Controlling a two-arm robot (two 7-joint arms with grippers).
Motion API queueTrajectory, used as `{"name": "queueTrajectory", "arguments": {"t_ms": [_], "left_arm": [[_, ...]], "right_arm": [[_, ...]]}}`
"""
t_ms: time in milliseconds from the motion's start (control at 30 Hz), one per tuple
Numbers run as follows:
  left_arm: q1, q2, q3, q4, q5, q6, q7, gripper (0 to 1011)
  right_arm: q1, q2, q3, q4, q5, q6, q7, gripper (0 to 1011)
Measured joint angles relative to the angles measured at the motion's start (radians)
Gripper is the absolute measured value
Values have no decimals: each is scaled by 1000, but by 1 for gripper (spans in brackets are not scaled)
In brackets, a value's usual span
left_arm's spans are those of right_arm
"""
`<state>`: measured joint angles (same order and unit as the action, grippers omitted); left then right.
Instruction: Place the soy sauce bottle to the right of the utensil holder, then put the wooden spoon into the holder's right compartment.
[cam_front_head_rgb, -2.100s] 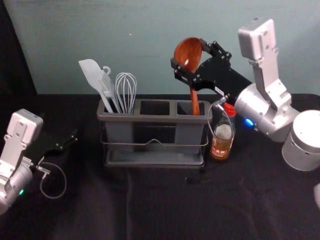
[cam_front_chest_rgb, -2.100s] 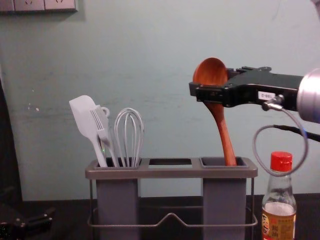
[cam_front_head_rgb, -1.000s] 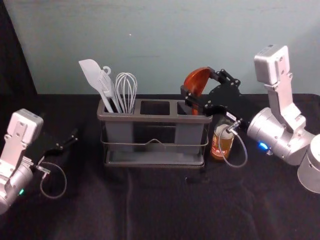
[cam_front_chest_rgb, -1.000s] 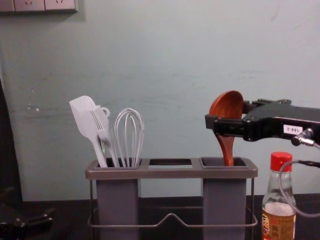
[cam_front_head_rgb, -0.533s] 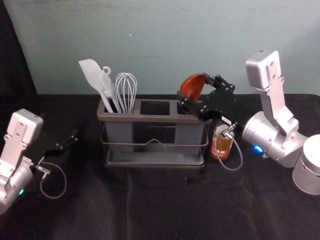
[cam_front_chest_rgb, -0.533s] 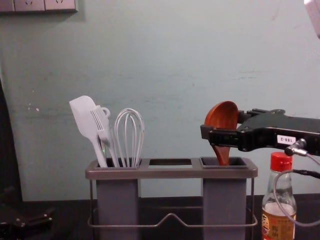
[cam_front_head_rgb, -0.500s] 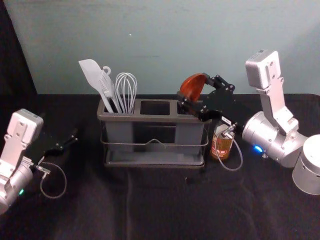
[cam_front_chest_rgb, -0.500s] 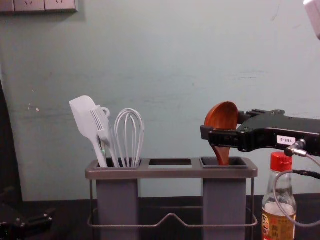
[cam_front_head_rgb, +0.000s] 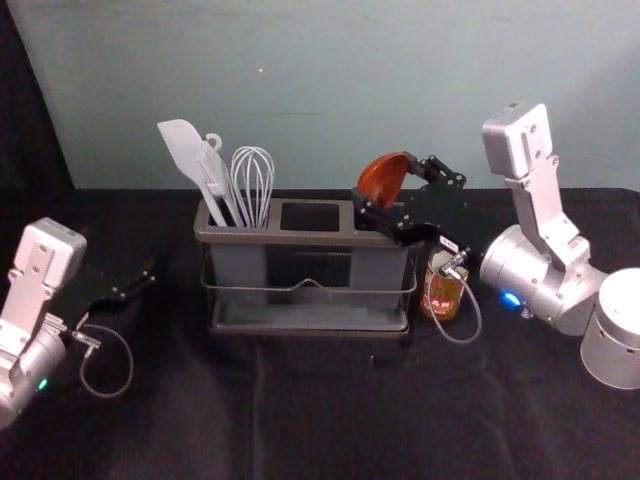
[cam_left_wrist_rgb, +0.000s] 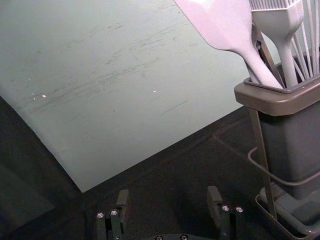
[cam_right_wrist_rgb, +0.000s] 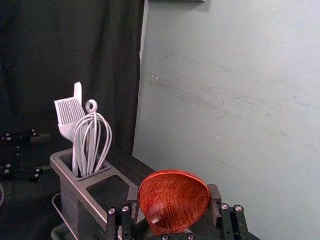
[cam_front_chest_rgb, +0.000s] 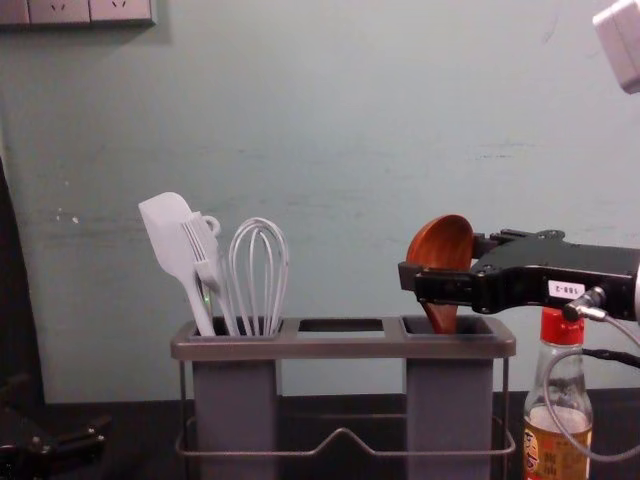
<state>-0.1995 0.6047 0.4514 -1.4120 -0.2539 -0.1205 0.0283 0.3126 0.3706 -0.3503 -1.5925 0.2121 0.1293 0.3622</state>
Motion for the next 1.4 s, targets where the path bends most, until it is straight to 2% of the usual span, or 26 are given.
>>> {"name": "queueTrajectory", "arguments": {"t_ms": [567, 733, 767, 1400], "left_arm": [[0, 0, 0, 0, 0, 0, 0, 1011], [0, 0, 0, 0, 0, 0, 0, 1011], [0, 0, 0, 0, 0, 0, 0, 1011], [0, 0, 0, 0, 0, 0, 0, 1011]], "right_arm": [[1, 1, -2, 0, -5, 20, 2, 843], [1, 1, -3, 1, -5, 21, 2, 943], [1, 1, -3, 1, -5, 21, 3, 1003], [-6, 1, 0, -8, -9, 18, -5, 1002]]}}
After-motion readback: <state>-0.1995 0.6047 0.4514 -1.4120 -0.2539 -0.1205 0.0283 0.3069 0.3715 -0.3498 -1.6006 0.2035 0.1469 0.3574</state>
